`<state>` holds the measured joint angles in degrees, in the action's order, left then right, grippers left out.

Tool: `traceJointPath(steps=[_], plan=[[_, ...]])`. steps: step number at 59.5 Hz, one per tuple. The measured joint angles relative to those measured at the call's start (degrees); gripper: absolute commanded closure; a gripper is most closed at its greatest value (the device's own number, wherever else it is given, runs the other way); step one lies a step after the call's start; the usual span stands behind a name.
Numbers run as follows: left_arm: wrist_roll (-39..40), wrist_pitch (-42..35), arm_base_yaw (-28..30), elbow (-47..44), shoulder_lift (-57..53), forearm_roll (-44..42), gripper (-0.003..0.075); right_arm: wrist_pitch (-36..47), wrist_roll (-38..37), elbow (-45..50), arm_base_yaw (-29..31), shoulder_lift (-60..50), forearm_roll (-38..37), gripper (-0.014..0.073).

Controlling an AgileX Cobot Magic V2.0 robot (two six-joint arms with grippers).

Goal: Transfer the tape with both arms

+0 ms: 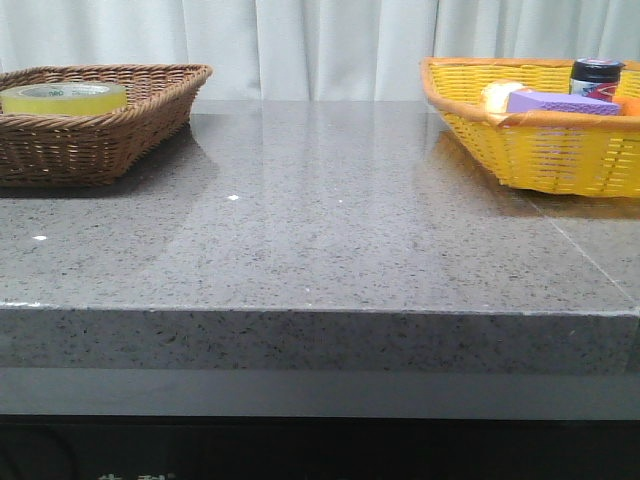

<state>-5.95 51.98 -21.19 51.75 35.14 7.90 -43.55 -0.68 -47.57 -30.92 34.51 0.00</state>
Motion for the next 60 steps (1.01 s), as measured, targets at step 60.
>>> traceJointPath(steps=[60], plan=[[-0.48,-25.46,10.72,-23.29,-14.62,-1.37,0.0741,-0.32,0.0,0.0,0.0,0.0,0.0,0.0662]])
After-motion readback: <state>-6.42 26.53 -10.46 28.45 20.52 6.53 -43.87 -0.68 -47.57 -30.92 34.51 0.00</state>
